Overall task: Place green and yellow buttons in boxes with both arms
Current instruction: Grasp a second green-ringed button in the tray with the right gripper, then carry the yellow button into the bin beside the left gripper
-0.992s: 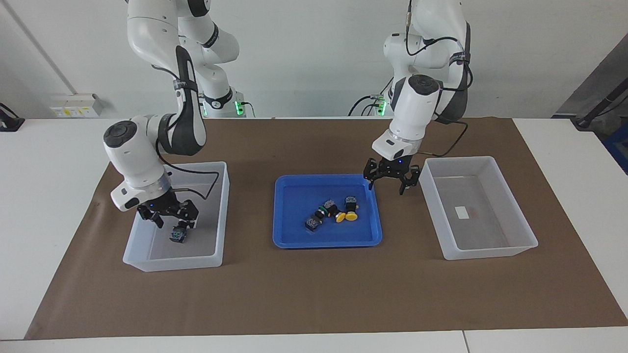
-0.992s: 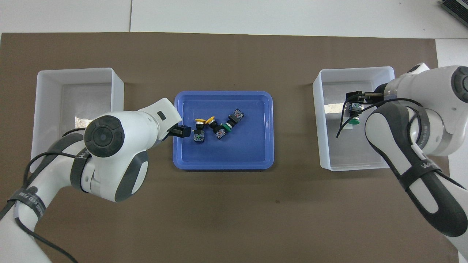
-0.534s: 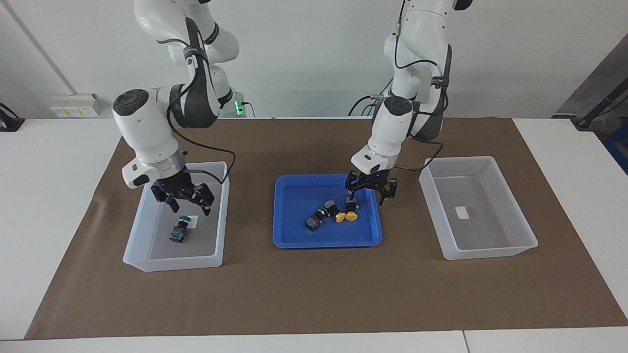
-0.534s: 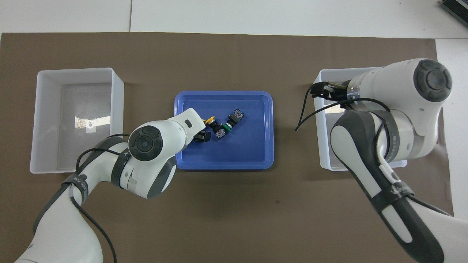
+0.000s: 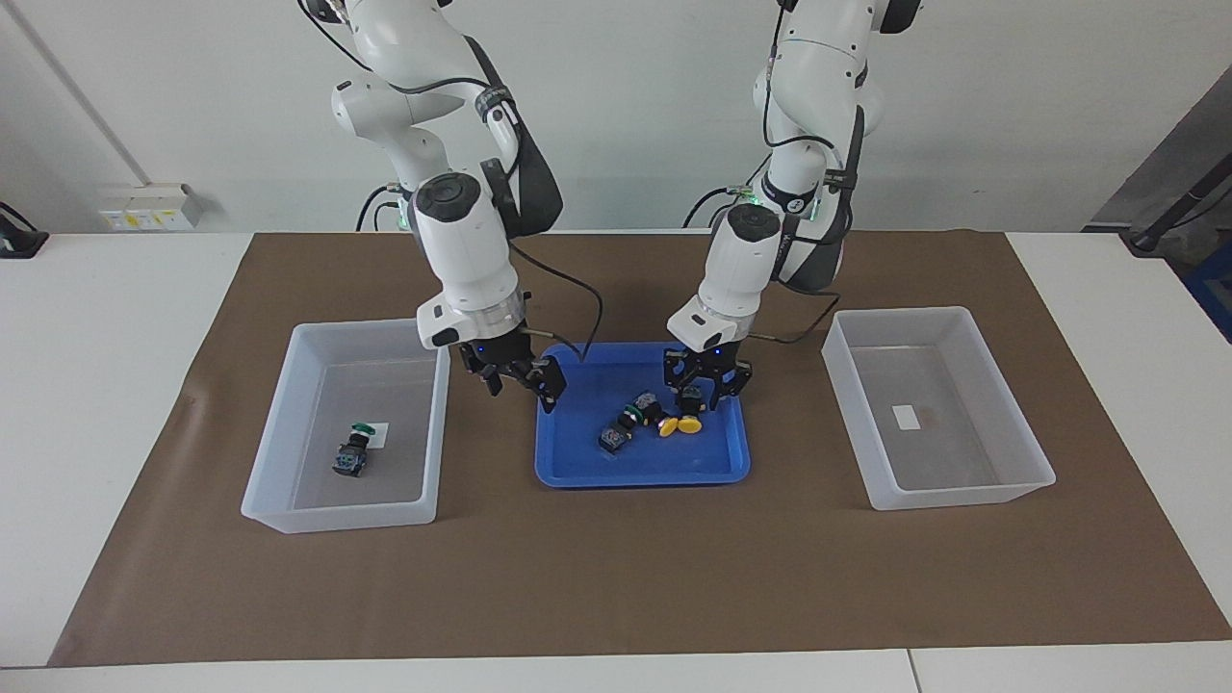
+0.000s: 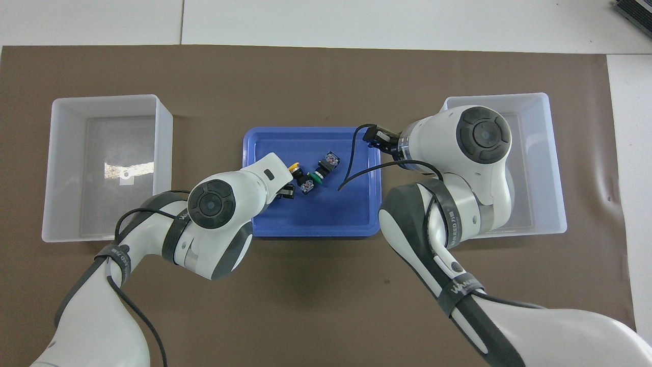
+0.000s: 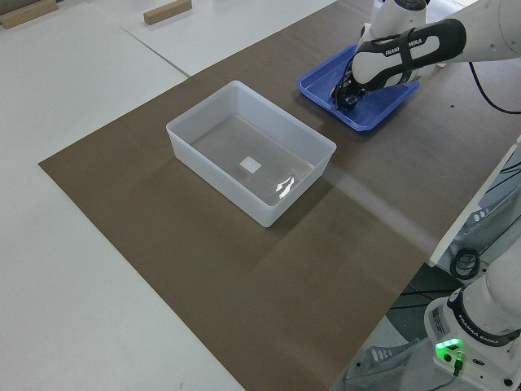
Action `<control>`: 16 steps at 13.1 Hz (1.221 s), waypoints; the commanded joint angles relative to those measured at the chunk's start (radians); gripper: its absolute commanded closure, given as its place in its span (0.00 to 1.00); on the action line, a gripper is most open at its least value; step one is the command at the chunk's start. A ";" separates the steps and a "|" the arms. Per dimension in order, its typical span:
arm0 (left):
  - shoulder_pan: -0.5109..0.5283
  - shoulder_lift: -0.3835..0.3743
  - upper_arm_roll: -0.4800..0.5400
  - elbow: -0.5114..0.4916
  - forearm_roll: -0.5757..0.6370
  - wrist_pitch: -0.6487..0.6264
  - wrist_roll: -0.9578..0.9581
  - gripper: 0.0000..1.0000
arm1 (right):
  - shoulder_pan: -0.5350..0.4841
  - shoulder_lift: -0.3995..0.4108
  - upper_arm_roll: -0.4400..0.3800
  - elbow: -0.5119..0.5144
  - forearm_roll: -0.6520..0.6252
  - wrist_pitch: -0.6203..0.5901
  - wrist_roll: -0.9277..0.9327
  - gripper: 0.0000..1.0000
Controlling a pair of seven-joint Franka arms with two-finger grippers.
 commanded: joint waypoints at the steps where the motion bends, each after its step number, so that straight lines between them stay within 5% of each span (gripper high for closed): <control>1: -0.012 -0.006 0.020 0.001 0.000 0.022 -0.041 0.88 | 0.015 0.053 0.002 0.040 0.018 0.040 0.029 0.00; 4: -0.008 -0.012 0.021 0.008 0.000 0.014 -0.050 1.00 | 0.071 0.151 0.007 0.118 0.020 0.060 0.124 0.00; 9: 0.102 -0.144 0.021 0.025 0.000 -0.062 -0.041 1.00 | 0.107 0.217 0.014 0.128 0.018 0.126 0.135 0.00; 16: 0.412 -0.193 0.020 0.116 0.000 -0.127 0.014 1.00 | 0.121 0.263 0.051 0.120 0.018 0.207 0.135 0.00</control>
